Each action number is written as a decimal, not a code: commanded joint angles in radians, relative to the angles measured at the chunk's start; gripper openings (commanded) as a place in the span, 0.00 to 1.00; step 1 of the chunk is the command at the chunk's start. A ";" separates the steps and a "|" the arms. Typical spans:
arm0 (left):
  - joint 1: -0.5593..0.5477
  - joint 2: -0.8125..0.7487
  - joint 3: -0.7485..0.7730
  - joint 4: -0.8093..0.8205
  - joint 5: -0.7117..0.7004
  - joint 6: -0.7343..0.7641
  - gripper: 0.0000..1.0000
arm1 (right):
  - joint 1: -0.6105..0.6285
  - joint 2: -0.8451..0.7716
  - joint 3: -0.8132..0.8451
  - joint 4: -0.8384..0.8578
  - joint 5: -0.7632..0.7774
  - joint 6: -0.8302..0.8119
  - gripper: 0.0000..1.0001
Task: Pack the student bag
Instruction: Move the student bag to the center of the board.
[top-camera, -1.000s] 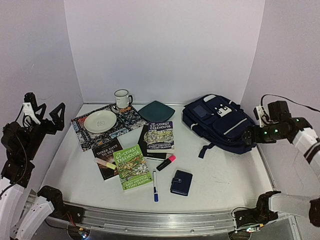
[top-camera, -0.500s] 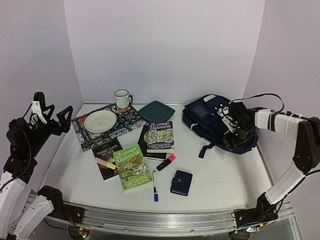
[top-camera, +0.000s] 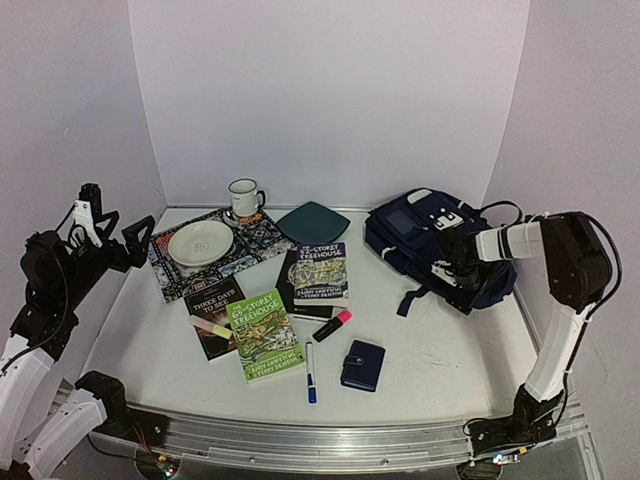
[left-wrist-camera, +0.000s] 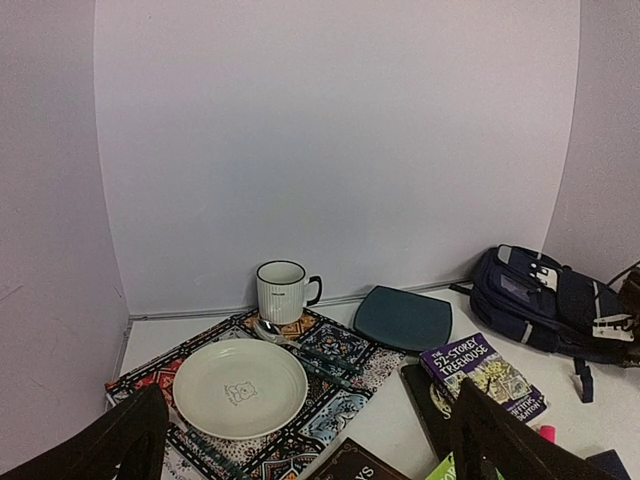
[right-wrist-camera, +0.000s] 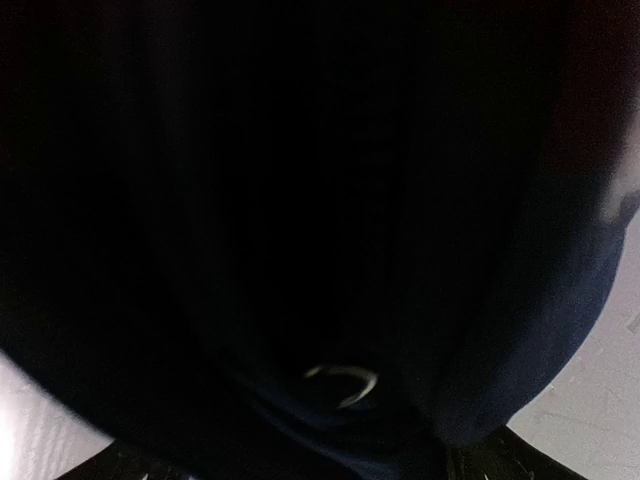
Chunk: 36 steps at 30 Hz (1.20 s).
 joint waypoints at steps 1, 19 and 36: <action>-0.005 0.009 0.019 0.037 0.035 0.018 1.00 | -0.011 0.058 0.027 0.010 0.052 -0.025 0.70; -0.014 0.127 0.064 0.011 0.148 -0.138 1.00 | 0.109 -0.230 0.181 -0.414 0.015 0.554 0.00; -0.035 0.355 0.144 0.000 0.377 -0.407 0.99 | 0.446 -0.224 0.366 -0.788 0.076 1.335 0.00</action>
